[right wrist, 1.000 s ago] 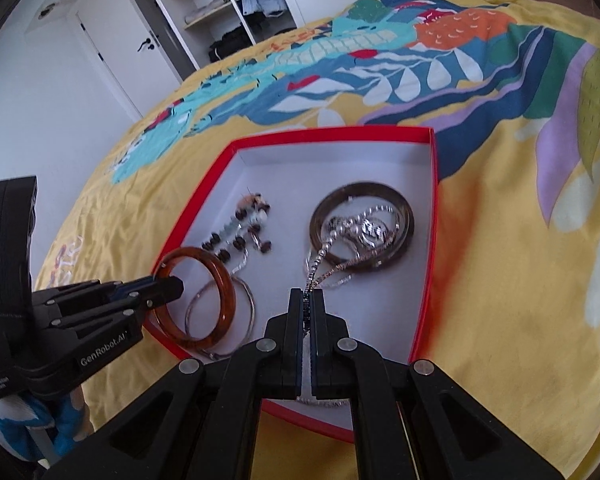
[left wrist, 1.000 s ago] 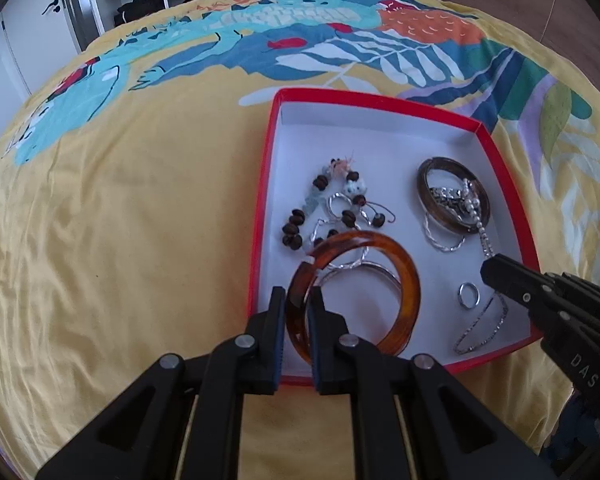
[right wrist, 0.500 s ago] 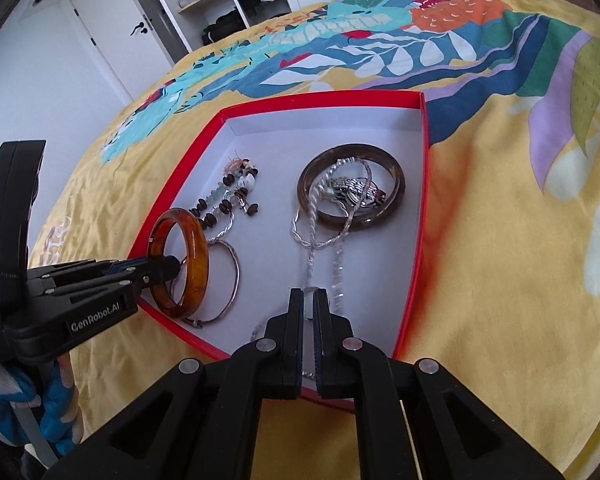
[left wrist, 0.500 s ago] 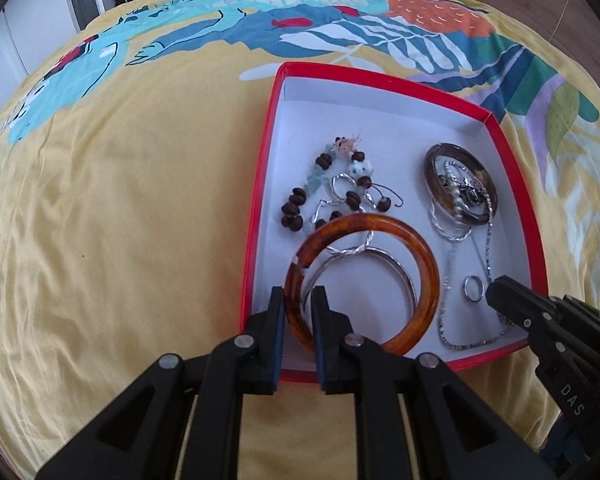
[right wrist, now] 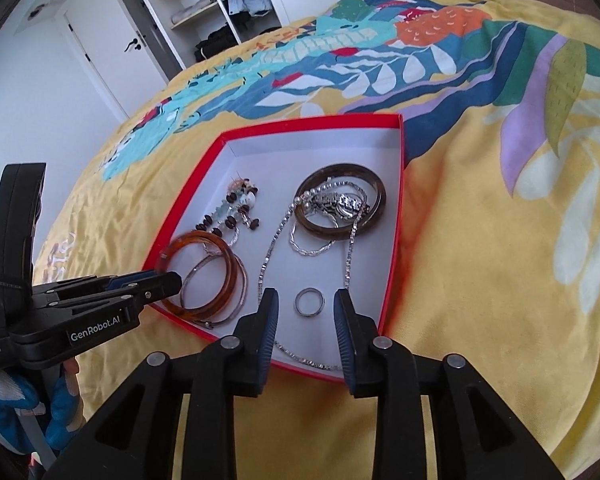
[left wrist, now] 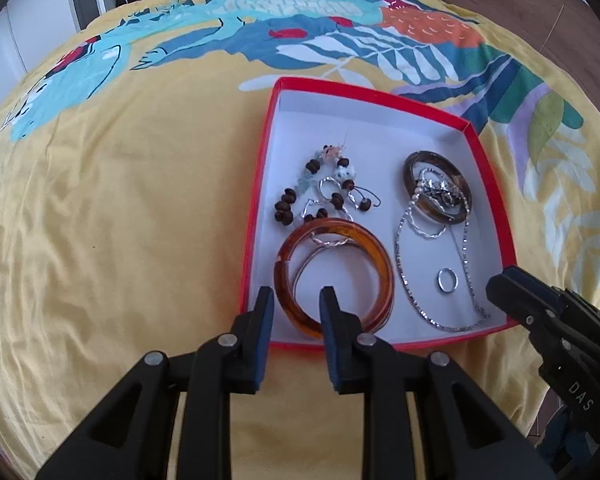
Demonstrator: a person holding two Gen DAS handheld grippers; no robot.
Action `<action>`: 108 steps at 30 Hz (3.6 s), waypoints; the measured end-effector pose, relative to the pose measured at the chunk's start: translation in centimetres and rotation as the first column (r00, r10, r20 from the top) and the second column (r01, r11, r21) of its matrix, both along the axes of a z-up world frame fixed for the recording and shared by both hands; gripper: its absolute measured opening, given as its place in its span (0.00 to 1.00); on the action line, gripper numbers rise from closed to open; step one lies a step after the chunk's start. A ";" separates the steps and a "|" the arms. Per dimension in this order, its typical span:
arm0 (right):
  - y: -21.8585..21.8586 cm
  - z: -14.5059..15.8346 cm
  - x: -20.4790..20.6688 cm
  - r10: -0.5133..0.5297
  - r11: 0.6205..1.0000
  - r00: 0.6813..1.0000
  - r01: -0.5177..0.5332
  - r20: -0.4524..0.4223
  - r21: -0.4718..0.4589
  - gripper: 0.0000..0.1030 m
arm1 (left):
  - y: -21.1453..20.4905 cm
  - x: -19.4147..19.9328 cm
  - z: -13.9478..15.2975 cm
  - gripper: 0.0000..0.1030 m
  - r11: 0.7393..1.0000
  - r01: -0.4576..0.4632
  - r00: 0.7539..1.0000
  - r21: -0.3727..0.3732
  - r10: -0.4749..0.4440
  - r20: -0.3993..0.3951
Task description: Organize jewelry
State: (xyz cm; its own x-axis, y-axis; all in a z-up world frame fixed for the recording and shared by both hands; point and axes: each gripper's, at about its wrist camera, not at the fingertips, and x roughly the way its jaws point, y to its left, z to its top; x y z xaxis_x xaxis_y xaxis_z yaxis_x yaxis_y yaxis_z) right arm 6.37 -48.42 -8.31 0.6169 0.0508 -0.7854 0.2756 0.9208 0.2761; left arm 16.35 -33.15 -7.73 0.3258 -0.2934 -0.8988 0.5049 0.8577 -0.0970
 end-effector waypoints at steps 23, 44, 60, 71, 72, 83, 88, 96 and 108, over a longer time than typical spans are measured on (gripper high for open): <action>8.3 10.4 -5.1 0.016 0.998 0.987 -0.007 0.161 -0.056 0.61 | 11.6 -7.7 11.8 0.37 0.987 -0.149 0.961 -0.063 0.160 0.225; 19.0 14.8 -9.9 0.158 0.978 0.963 -0.122 0.216 -0.169 0.81 | 23.2 -16.7 17.8 0.44 0.951 -0.297 0.870 -0.081 0.305 0.388; 21.4 15.3 -12.5 0.166 0.968 0.964 -0.119 0.209 -0.221 0.92 | 26.7 -19.6 19.1 0.47 0.934 -0.336 0.830 -0.123 0.356 0.430; 22.2 14.9 -12.8 0.174 0.963 0.967 -0.127 0.189 -0.236 0.95 | 28.1 -19.9 18.9 0.47 0.930 -0.338 0.818 -0.142 0.365 0.444; 22.2 14.8 -12.7 0.173 0.963 0.967 -0.127 0.186 -0.236 0.95 | 28.1 -19.9 18.8 0.47 0.930 -0.339 0.819 -0.143 0.366 0.441; 22.2 13.3 -12.4 0.167 0.965 0.974 -0.130 0.151 -0.229 0.95 | 28.8 -19.7 18.3 0.56 0.926 -0.345 0.817 -0.151 0.376 0.437; 22.0 12.6 -12.2 0.164 0.966 0.977 -0.130 0.139 -0.224 0.96 | 28.8 -19.7 17.9 0.61 0.925 -0.352 0.815 -0.145 0.379 0.439; 21.6 12.0 -12.0 0.148 0.967 0.980 -0.116 0.130 -0.226 0.99 | 28.6 -19.6 17.4 0.63 0.926 -0.350 0.818 -0.142 0.376 0.435; 20.8 10.4 -11.6 0.132 0.970 0.987 -0.108 0.096 -0.219 1.00 | 28.8 -19.0 16.2 0.64 0.925 -0.354 0.828 -0.136 0.378 0.414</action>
